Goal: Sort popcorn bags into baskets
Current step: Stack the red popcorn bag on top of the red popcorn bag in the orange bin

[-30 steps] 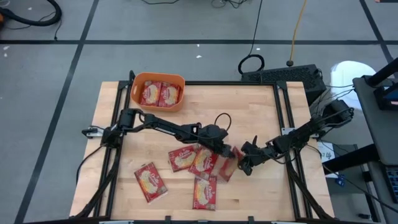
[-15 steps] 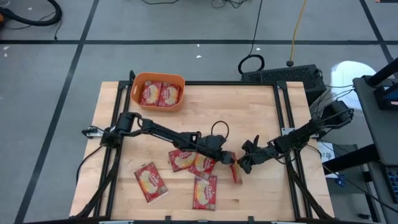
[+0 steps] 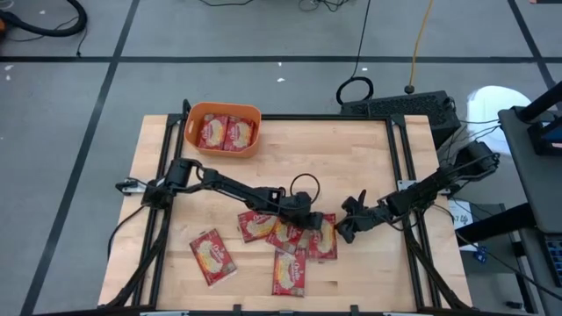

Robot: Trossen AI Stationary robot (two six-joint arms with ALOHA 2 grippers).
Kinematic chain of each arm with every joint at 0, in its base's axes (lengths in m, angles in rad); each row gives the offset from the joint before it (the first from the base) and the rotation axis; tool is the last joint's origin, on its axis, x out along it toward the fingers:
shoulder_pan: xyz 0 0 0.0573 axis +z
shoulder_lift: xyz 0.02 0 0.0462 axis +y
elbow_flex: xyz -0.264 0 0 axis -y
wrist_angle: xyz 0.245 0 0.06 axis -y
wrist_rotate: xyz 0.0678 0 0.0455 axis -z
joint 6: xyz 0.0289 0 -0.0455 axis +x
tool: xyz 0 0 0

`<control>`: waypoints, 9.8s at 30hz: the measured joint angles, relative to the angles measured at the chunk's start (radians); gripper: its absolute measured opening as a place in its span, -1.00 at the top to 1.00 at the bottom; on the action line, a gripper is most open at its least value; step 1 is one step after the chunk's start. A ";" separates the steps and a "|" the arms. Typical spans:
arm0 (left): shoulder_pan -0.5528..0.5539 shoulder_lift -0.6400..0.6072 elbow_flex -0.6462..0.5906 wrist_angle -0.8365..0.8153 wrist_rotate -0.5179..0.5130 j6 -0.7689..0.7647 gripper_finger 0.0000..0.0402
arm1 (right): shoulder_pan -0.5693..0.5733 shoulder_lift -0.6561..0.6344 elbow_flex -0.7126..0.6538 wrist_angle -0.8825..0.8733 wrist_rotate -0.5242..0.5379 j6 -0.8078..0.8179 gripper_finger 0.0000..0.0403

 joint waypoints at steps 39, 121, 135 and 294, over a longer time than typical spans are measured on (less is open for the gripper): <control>0.021 -0.005 0.003 -0.041 0.019 0.212 0.28 | -0.296 -0.252 -0.115 -0.060 -0.256 0.199 0.03; 0.006 -0.190 -0.469 0.645 -0.235 0.694 -0.39 | -0.261 -0.474 -0.159 0.315 -0.138 -0.217 1.00; 0.009 -0.192 -0.462 0.722 -0.155 0.776 0.56 | -0.262 -0.474 -0.159 0.316 -0.108 -0.225 1.00; 0.656 -0.985 -0.418 -0.557 0.177 1.030 0.01 | -0.241 -0.454 0.064 0.330 0.436 -0.268 0.26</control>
